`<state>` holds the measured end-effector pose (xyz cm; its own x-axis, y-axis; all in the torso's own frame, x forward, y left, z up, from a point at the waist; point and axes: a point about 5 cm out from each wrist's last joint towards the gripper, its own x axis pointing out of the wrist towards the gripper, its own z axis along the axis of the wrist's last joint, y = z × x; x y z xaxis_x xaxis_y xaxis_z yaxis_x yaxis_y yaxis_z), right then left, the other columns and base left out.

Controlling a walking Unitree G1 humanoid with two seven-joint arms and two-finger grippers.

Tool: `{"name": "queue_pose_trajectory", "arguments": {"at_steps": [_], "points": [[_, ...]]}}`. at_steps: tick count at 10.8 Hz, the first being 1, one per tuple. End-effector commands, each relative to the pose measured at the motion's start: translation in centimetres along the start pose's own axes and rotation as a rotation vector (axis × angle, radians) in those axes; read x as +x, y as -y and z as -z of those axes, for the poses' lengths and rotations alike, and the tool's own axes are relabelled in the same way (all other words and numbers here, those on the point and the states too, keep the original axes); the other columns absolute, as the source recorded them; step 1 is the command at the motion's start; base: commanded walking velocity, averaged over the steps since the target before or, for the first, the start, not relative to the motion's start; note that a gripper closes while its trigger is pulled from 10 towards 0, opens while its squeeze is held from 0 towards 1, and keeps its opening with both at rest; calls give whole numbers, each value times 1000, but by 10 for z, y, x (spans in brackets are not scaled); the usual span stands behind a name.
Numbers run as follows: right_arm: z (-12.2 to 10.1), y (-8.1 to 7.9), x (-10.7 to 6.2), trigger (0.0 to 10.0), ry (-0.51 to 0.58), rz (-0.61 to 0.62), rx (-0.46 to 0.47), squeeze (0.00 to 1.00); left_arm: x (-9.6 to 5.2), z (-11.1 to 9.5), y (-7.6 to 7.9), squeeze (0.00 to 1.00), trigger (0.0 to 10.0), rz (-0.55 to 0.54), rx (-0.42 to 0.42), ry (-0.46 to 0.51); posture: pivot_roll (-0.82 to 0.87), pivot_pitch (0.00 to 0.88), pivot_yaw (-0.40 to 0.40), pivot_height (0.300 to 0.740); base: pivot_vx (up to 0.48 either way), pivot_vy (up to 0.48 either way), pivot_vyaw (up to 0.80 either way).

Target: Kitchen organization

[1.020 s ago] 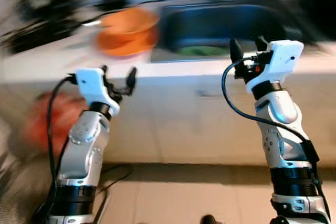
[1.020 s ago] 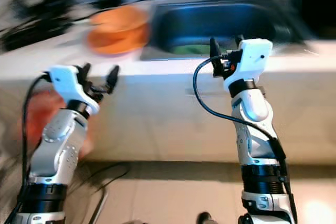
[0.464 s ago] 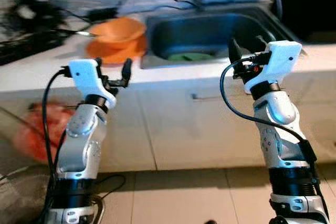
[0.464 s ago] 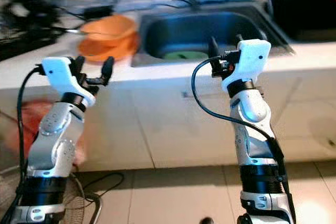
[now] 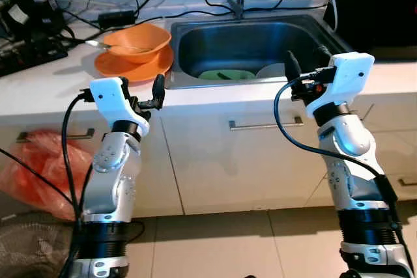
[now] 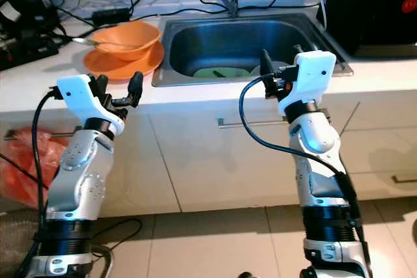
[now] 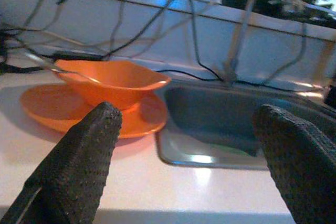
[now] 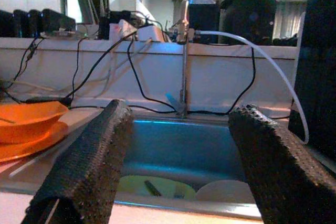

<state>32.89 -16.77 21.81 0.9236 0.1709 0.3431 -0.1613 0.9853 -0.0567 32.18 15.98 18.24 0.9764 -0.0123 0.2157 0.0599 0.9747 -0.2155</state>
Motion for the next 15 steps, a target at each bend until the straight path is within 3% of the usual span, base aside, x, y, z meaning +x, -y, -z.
{"name": "queue_pose_trajectory", "arguments": {"at_steps": [1,5,6,8,9,10,12,13,15], "points": [[2,-1,-2,10000,-17,-15,-10,0,-3,4,-1,0,10000,-33,1,-4,17,3,38,740,0,0,0],[6,-3,-8,10000,-32,-2,-5,0,-5,12,10,0,10000,5,8,-35,8,10,59,740,0,0,0],[7,-7,-6,10000,-24,3,11,0,-3,7,10,0,10000,39,20,-30,25,17,79,740,0,0,0],[12,-12,-2,10000,-24,33,39,0,-1,-2,-3,0,10000,18,70,-22,47,30,82,740,0,0,0],[9,-18,2,10000,-12,0,19,0,0,-1,-7,0,10000,-6,75,-15,41,34,91,740,0,0,0],[12,-13,2,10000,-18,16,10,0,2,4,-7,0,10000,-44,43,-23,57,39,75,740,0,0,0],[13,-12,5,10000,-31,7,-12,0,4,3,2,0,10000,-50,39,2,29,45,27,740,0,0,0],[8,-13,7,10000,-24,-25,-28,0,2,12,7,0,10000,-73,-1,-13,17,47,3,740,0,0,0],[10,-7,8,10000,-35,-16,-43,0,2,15,24,0,10000,-36,-13,-2,20,52,-10,740,0,0,0]]}}
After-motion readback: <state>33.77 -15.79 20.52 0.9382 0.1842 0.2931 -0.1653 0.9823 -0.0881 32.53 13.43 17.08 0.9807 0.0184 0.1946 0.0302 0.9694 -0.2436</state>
